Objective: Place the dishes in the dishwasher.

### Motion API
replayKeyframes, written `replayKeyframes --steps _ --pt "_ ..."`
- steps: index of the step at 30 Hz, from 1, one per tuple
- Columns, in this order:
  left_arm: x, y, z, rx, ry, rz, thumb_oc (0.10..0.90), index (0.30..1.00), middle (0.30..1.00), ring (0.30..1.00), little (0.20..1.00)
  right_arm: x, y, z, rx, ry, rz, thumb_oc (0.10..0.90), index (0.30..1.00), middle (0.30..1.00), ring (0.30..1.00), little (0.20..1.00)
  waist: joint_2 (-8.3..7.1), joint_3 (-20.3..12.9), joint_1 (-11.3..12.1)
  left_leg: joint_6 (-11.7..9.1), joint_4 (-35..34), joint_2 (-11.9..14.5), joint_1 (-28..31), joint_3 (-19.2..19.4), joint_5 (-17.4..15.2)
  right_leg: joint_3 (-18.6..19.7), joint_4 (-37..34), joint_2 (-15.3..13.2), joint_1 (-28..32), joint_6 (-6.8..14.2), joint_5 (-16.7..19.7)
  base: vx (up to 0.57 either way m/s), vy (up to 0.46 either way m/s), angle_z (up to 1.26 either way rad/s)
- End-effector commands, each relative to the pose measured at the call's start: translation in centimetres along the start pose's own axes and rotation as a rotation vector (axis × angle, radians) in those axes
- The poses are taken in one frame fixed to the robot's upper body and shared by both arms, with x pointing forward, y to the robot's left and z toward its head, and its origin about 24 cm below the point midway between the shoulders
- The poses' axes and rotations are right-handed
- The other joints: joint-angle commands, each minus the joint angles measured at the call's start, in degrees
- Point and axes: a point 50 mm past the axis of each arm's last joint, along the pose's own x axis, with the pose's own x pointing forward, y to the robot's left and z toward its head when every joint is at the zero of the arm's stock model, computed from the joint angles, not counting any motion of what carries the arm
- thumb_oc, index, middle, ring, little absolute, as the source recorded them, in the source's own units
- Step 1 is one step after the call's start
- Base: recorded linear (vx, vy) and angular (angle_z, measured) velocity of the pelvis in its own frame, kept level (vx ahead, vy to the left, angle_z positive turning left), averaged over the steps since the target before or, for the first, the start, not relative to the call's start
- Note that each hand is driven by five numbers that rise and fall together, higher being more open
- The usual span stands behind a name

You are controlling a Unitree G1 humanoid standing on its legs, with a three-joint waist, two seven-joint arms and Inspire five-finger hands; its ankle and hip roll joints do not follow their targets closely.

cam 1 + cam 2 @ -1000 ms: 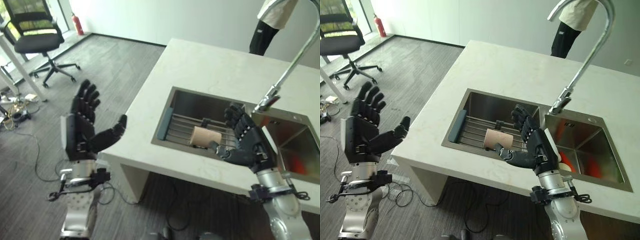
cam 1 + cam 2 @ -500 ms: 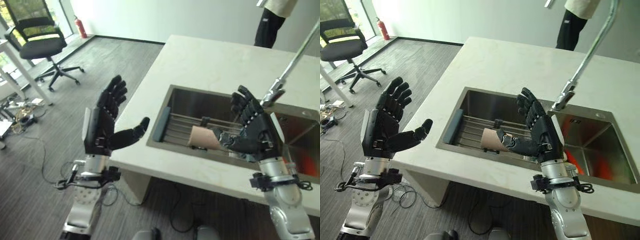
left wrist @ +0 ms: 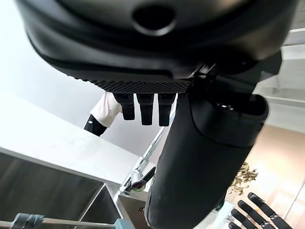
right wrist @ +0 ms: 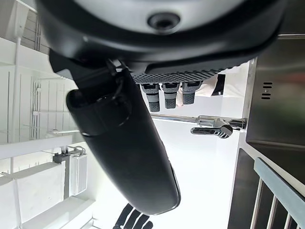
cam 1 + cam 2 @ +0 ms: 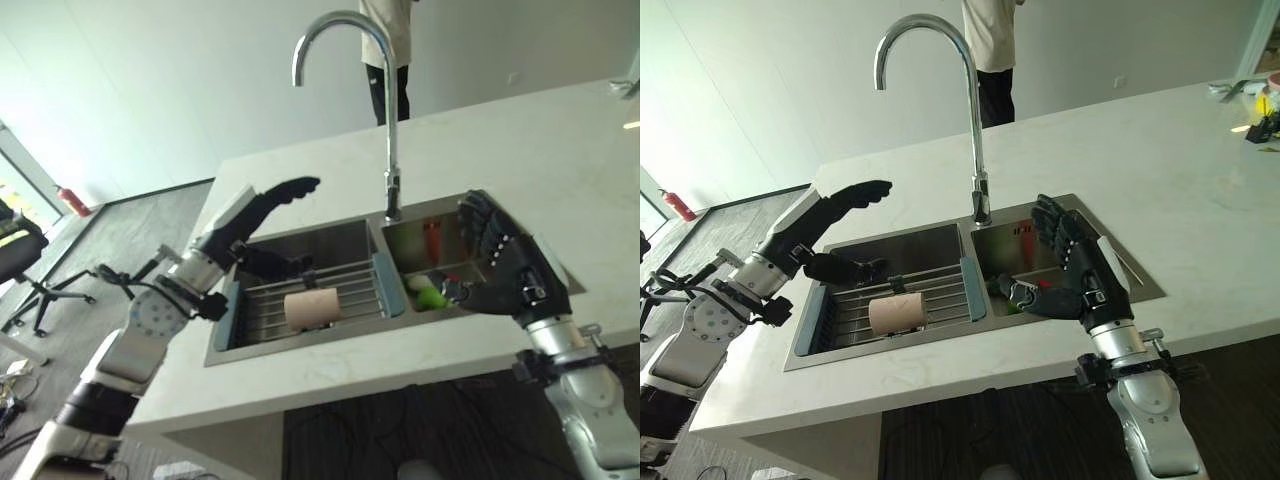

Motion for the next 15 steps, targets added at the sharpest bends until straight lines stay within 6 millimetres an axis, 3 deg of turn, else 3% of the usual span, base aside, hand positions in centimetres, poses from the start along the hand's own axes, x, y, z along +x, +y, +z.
replayKeyframes --steps 1,6,10,15 --pt "1.3 2.3 1.9 0.069 -0.067 0.047 0.8 0.9 0.9 0.9 0.9 2.0 -0.2 4.4 -0.011 -0.267 0.028 0.8 0.9 0.9 0.9 0.9 -1.22 -0.63 0.19 1.72 4.56 0.67 -1.07 2.83 -3.82 -0.15 -4.03 -0.42 4.23 4.61 1.22 0.02 0.096 -0.28" --pt "1.3 1.9 -3.1 -0.003 0.151 0.002 0.8 0.9 0.9 0.9 0.9 2.0 -0.9 4.3 -0.012 -0.256 0.064 0.8 0.9 0.9 0.9 0.9 -0.42 -0.88 -2.08 1.99 4.56 0.83 0.03 5.29 -4.07 1.71 -4.03 0.2 4.24 4.78 1.45 0.03 0.069 -0.28" --pt "0.8 1.3 -5.7 -0.013 0.265 -0.014 0.8 0.9 0.9 0.9 0.9 1.9 -1.1 4.3 -0.012 -0.25 0.092 0.8 0.9 0.9 0.9 0.9 -0.17 -0.66 -3.58 2.17 4.56 0.93 0.92 6.65 -4.33 2.73 -4.03 0.69 4.51 4.87 1.46 0.03 0.032 -0.24" --pt "0.4 1.2 -6.7 0.057 0.329 -0.044 0.8 0.9 0.9 0.9 0.9 1.9 -1.4 4.3 -0.015 -0.244 0.095 0.8 0.9 0.9 0.9 0.9 0.0 -0.65 -4.04 2.36 4.56 0.96 1.68 7.15 -5.05 2.95 -4.03 0.89 5.14 5.08 0.89 0.02 0.006 -0.08"
